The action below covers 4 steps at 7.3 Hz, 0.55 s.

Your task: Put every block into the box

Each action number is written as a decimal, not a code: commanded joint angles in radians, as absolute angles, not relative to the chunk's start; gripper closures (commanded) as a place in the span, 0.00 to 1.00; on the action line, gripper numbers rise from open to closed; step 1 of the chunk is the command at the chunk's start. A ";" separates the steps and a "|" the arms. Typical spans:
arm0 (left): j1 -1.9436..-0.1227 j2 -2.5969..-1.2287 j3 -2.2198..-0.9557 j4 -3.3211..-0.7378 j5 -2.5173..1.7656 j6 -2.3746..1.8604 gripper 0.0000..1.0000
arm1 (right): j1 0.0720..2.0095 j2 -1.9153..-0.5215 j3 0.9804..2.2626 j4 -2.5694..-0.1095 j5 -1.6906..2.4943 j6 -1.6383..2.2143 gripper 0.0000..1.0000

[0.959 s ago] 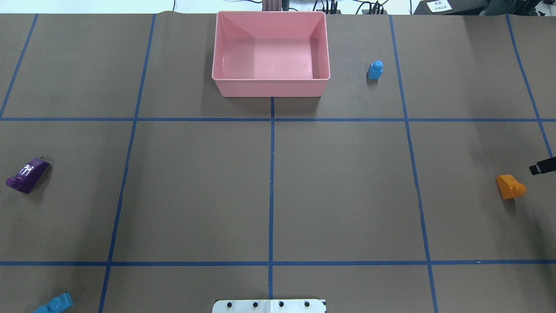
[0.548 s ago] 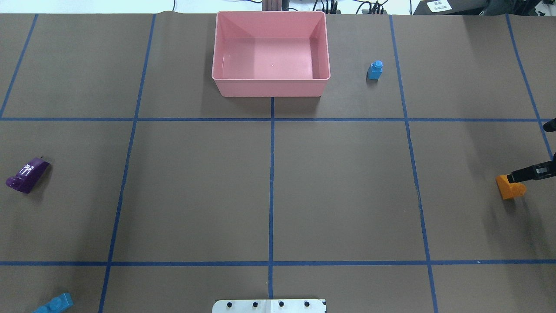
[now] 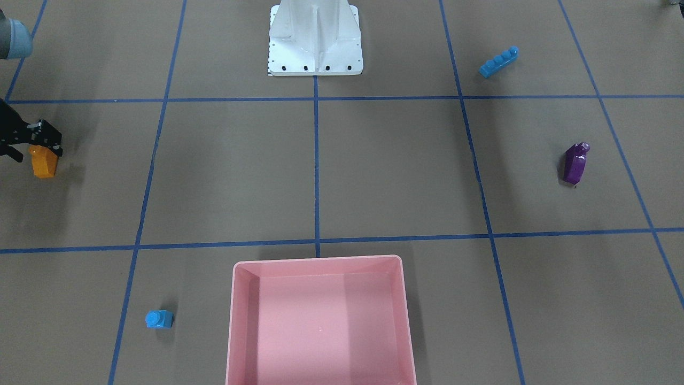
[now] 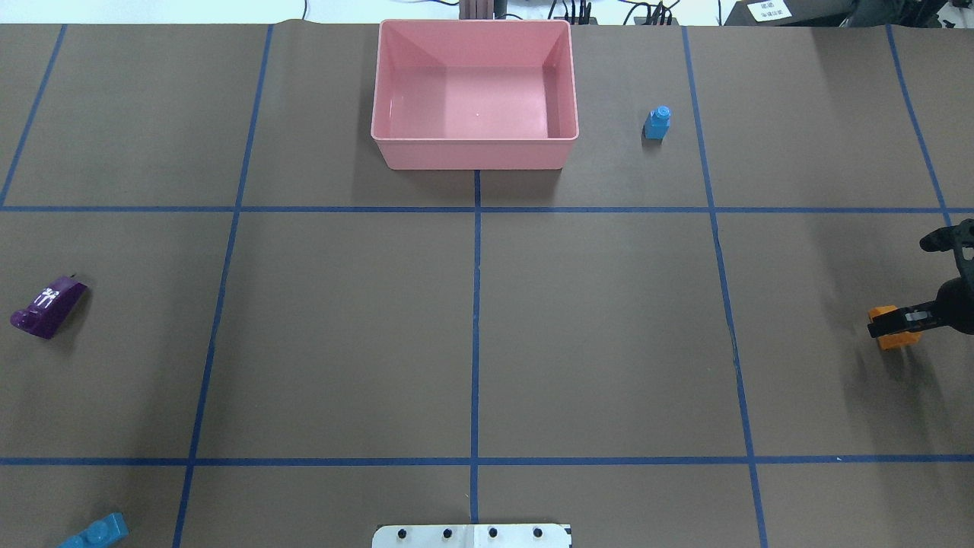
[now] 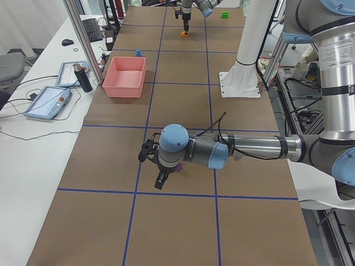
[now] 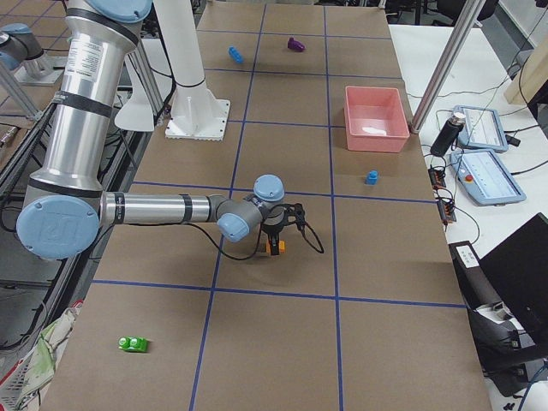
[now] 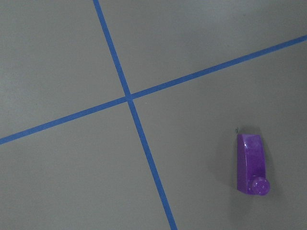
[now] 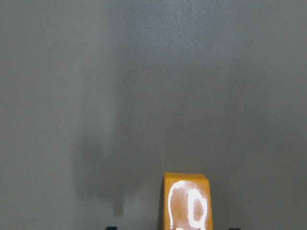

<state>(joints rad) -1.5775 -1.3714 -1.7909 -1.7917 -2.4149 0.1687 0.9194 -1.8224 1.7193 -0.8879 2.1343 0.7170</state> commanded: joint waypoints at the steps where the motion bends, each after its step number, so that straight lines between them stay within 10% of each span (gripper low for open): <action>1: -1.577 -1.371 -1.787 -1.792 -2.416 0.170 0.00 | 0.897 -1.825 1.718 -0.888 2.122 0.755 0.94; 4: -1.577 -1.371 -1.787 -1.792 -2.416 0.170 0.00 | 0.899 -1.818 1.752 -0.888 2.114 0.752 1.00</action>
